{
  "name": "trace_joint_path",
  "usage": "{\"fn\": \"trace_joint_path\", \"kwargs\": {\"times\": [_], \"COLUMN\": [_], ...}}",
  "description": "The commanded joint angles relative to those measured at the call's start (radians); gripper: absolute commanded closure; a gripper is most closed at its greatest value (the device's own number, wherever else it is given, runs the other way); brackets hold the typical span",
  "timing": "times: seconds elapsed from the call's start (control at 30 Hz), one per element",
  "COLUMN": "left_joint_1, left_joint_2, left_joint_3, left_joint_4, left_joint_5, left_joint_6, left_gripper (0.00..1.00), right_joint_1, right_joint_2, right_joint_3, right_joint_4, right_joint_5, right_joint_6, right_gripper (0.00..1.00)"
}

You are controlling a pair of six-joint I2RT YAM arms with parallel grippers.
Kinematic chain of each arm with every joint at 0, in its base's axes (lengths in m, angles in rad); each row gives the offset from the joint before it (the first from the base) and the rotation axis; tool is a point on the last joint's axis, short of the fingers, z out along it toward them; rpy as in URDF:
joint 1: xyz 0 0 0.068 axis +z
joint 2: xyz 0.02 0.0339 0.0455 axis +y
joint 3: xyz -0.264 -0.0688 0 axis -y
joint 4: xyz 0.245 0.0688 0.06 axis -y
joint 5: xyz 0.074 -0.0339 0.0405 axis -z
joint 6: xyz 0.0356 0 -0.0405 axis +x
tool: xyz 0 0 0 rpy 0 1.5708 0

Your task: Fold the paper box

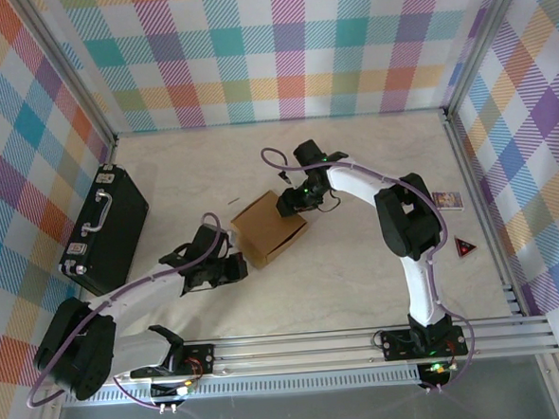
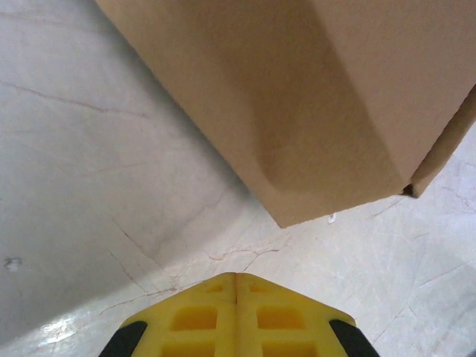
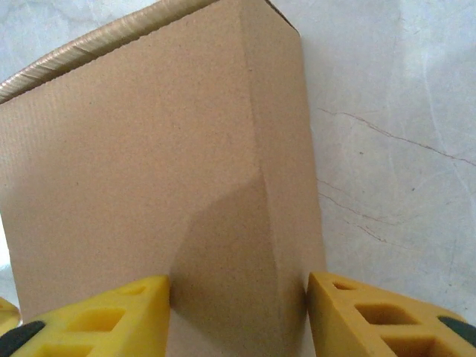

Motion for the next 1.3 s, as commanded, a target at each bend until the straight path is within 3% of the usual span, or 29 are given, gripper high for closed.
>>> {"fn": "trace_joint_path", "kwargs": {"times": [0.0,0.13,0.47,0.8,1.0,1.13,1.27], "left_joint_1": [-0.011,-0.011,-0.014,-0.035,-0.035,-0.035,-0.025], "left_joint_2": [0.002,0.049,0.284,0.314,0.275,0.325,0.215], "left_joint_3": [-0.023,-0.017,-0.018,-0.064,-0.030,0.001,0.018], "left_joint_4": [0.131,0.193,0.440,0.770,0.657,0.703,0.406], "left_joint_5": [0.053,0.029,0.094,0.157,0.107,0.160,0.040], "left_joint_6": [-0.044,-0.057,-0.102,-0.254,-0.212,-0.223,-0.101], "left_gripper": [1.00,1.00,1.00,1.00,1.00,0.97,0.88], "right_joint_1": [0.004,0.004,0.005,0.028,0.035,0.039,0.030], "right_joint_2": [0.007,0.010,-0.013,-0.071,-0.110,-0.110,-0.113], "right_joint_3": [-0.042,-0.051,-0.101,-0.206,-0.253,-0.238,-0.224], "right_joint_4": [-0.036,-0.031,0.007,0.120,0.176,0.179,0.109], "right_joint_5": [0.019,0.009,-0.031,-0.134,-0.190,-0.188,-0.083], "right_joint_6": [0.019,0.026,0.079,0.219,0.272,0.277,0.228], "right_gripper": [0.50,0.50,0.52,0.56,0.57,0.56,0.56]}}
